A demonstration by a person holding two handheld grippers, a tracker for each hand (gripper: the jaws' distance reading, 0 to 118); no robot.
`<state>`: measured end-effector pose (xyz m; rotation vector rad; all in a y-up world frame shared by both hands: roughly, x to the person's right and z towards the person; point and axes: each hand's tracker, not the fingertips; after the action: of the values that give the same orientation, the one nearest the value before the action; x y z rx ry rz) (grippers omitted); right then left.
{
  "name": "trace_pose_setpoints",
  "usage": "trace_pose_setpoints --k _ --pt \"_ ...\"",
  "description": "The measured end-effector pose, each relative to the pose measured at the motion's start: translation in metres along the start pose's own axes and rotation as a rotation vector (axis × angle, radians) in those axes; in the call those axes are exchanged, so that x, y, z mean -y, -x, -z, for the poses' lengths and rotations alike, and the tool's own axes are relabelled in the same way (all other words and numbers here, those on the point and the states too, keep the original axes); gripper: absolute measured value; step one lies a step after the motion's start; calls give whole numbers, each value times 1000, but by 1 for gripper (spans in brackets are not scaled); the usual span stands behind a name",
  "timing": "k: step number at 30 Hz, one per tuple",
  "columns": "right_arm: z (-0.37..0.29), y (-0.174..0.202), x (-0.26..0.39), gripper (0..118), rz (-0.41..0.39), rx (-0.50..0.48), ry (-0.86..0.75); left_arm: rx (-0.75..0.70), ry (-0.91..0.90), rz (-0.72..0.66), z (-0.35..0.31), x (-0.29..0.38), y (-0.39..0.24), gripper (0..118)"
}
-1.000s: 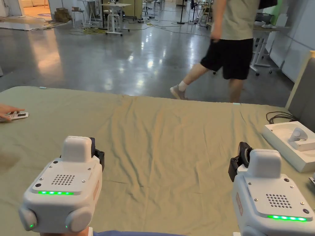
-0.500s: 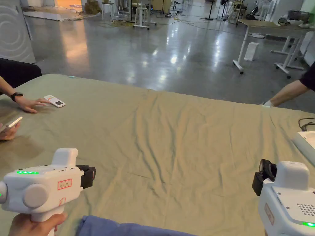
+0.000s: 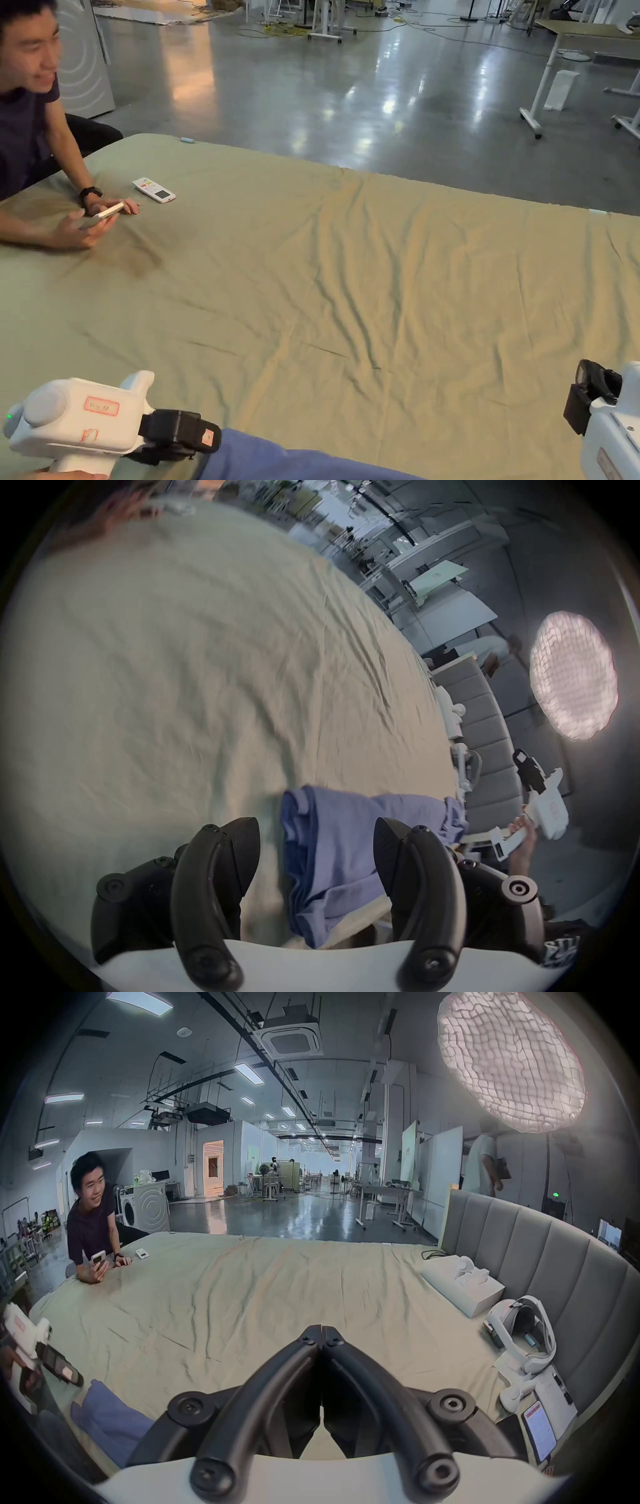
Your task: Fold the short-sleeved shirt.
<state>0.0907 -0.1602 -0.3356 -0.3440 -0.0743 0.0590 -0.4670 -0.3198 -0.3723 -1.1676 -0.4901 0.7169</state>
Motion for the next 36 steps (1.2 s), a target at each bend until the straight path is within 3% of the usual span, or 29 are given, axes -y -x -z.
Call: trace_pose_setpoints --k 2,4,14,19,21,22,23,24,26,29,36 --pt "1 3 0 0 -7 -4 4 -11 70 -6 10 3 11 73" --pt "2 7 0 0 -18 -9 8 40 0 40 8 6 14 72" --pt "7 20 3 0 -27 -39 31 340 86 -183 38 7 46 73" --pt "7 22 4 0 -35 -41 44 340 78 -162 50 7 28 72" --pt "7 22 5 0 -37 -40 48 299 90 -112 52 6 20 61" --pt "7 22 5 0 -36 -40 50 257 104 -105 54 6 18 43" --pt "7 22 5 0 -36 -41 50 178 118 -90 59 7 15 18" --pt "6 22 5 0 -35 -42 50 123 121 -78 62 8 13 16" --pt "4 21 5 0 -31 -46 49 194 88 -100 58 28 -6 12" --pt "2 20 5 0 -31 -48 45 110 65 -47 51 25 -9 8" --pt "-2 14 6 0 -13 -66 43 117 -13 19 10 30 -68 7"
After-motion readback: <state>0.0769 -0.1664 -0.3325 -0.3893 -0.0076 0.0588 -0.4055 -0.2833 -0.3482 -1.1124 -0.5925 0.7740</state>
